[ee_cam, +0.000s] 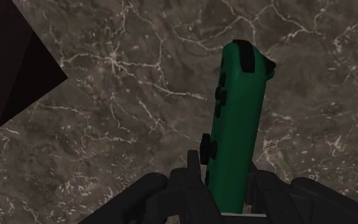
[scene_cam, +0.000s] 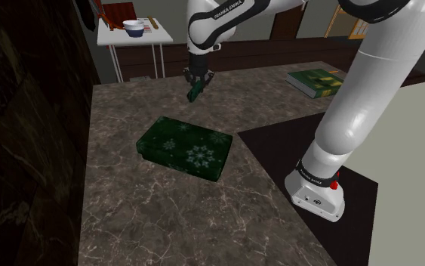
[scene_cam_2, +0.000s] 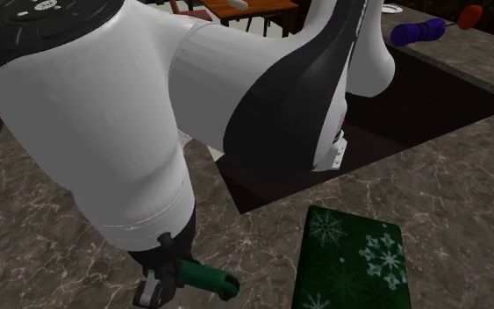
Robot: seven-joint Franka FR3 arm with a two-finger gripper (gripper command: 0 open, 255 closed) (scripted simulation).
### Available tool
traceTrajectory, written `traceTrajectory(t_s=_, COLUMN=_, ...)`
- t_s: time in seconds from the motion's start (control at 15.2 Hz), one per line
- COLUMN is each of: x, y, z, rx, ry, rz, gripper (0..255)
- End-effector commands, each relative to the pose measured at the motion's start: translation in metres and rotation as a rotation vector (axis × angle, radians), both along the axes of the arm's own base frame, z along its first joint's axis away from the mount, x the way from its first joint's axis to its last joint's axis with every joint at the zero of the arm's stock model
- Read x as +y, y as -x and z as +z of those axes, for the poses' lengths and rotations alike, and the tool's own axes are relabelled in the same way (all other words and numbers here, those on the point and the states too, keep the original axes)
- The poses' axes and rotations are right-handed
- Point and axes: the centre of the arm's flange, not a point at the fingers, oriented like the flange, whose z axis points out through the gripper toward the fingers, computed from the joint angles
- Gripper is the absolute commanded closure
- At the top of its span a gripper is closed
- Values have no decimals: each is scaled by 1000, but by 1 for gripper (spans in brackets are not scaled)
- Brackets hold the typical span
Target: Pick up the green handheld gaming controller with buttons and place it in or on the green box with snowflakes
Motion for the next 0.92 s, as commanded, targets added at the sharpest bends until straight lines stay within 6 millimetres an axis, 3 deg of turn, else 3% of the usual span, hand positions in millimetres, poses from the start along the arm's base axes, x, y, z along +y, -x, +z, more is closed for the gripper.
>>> traceTrajectory(t_s=0.0, x=0, y=1, z=12, rx=0, ry=0, rz=0, gripper=255)
traceTrajectory(t_s=0.46, x=0, y=1, z=45, rx=0, ry=0, rz=0, gripper=255)
traceTrajectory(t_s=0.86, x=64, y=47, z=45, rx=0, ry=0, rz=0, gripper=255)
